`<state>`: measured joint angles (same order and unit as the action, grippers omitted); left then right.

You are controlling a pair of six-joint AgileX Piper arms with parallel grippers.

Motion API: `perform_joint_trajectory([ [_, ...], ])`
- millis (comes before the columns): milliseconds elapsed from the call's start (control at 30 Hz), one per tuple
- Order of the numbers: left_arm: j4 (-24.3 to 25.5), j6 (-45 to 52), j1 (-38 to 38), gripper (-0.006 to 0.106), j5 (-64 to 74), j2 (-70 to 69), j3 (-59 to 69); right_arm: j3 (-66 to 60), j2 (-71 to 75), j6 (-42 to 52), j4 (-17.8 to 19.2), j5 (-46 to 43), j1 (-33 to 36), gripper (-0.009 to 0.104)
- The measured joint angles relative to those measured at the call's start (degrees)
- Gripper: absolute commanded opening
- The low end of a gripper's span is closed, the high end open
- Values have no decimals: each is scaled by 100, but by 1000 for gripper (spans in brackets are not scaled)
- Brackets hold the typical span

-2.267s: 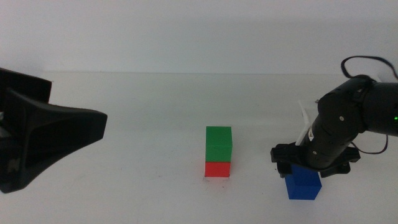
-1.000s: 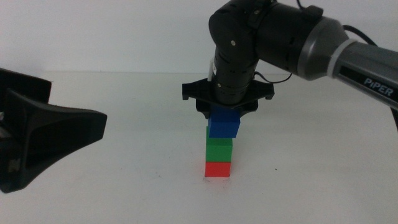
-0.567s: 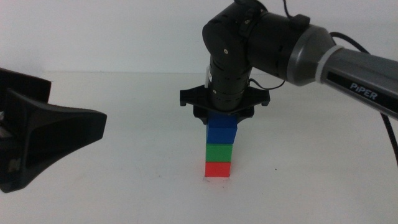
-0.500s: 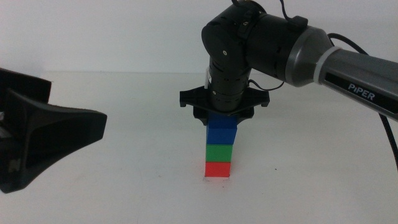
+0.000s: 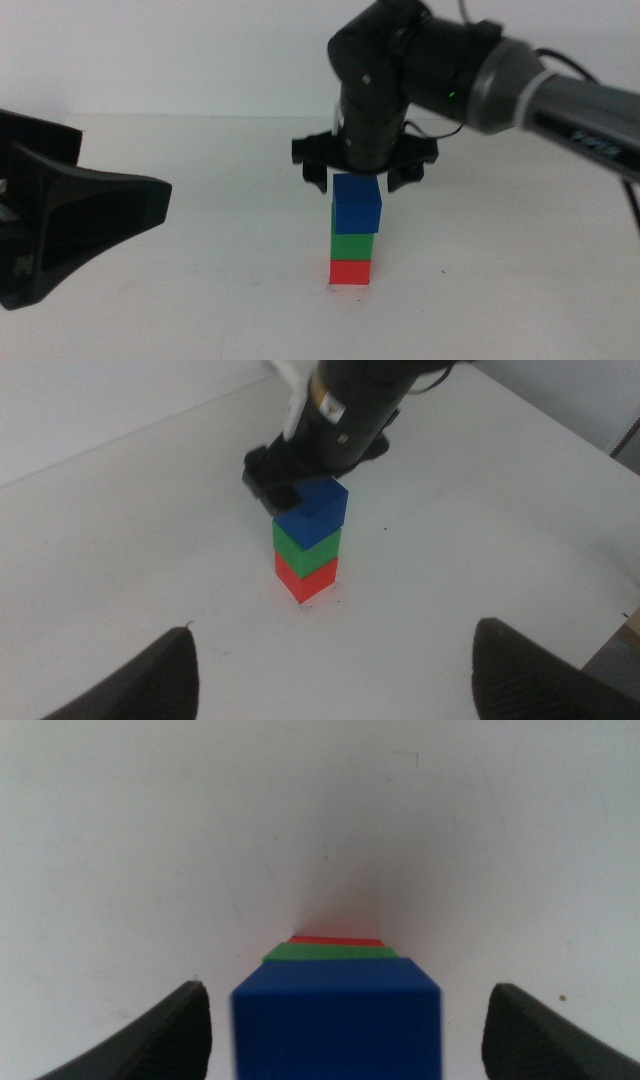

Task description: Stack red cubes first, then green, then blue cubes in a specific spot.

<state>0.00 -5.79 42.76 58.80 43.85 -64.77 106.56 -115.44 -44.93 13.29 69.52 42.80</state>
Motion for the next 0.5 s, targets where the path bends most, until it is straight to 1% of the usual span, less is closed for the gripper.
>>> perform_joint_trajectory([
  [100,0,0,0,94,0,0,0,-31,539,131,11,0,0,85],
  [200,0,0,0,94,0,0,0,-394,1486,392,82,-72,-175,85],
  [300,0,0,0,94,0,0,0,-1184,2713,894,156,-118,-602,85],
  [367,0,0,0,94,0,0,0,-1934,3640,1433,150,-358,-1084,85],
  [433,0,0,0,94,0,0,0,-2633,4483,2015,-9,-726,-1622,85],
  [500,0,0,0,94,0,0,4,-3379,5128,2780,-348,-1147,-2254,85],
])
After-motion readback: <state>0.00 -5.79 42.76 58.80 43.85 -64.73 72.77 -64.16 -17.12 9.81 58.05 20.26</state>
